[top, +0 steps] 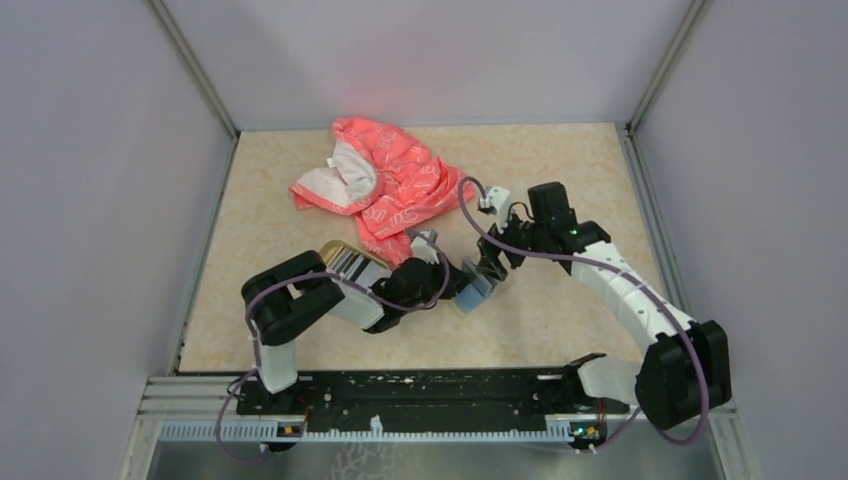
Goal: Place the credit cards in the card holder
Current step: Open the card holder at the center of the board.
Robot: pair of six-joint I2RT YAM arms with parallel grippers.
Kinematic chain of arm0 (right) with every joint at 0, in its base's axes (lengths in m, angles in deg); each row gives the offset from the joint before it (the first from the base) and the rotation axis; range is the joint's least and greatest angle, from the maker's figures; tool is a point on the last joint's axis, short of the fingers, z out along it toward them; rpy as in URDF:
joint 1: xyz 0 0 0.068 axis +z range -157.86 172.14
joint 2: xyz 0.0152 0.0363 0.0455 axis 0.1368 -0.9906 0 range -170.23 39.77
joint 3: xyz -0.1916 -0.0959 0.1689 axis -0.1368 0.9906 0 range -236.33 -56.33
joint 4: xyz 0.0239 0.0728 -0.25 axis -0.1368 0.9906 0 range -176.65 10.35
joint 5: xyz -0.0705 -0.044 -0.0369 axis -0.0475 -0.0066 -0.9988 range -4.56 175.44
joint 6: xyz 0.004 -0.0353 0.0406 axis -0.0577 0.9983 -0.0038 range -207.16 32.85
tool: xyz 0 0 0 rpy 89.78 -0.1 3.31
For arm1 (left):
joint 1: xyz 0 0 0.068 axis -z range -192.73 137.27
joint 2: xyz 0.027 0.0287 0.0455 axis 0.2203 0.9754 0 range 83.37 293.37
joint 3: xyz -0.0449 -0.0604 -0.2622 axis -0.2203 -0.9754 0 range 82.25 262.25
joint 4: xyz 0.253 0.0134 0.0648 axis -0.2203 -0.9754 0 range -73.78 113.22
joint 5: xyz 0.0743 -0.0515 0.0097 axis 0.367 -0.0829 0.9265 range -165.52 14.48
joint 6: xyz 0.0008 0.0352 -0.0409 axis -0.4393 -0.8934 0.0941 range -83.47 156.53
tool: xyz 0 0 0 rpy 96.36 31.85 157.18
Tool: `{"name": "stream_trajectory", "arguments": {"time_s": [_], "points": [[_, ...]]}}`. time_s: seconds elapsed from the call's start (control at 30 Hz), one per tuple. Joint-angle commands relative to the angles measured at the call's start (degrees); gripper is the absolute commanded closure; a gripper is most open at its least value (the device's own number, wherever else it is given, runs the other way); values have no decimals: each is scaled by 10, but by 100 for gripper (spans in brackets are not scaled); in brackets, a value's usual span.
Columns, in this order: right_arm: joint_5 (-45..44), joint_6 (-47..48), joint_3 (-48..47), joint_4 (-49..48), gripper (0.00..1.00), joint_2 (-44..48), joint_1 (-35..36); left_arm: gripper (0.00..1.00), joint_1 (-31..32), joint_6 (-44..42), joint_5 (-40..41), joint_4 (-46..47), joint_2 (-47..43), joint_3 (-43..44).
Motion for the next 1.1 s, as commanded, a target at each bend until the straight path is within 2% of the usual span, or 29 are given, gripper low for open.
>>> {"name": "stream_trajectory", "arguments": {"time_s": [0.0,0.2,0.33,0.4,0.57,0.73,0.9,1.07], "points": [[47,51,25,-46,23,62,-9,88,-10,-12,-53,-4,37,47],[96,142,89,-76,31,109,-9,87,-15,-7,-82,-15,87,90],[125,262,95,-22,53,94,-9,87,-24,1,-94,-8,94,87],[118,266,89,-15,58,81,-9,87,-27,-1,-96,8,81,73],[98,236,67,-6,63,34,-9,85,-27,-39,-84,10,10,31],[77,213,58,-8,63,-8,-9,84,-27,-68,-75,-26,-71,-20],[59,209,51,-2,63,-57,-9,83,-23,-102,-72,-129,-181,-52],[44,192,37,11,64,-110,-8,82,-18,-155,-13,-219,-325,-100]]}}
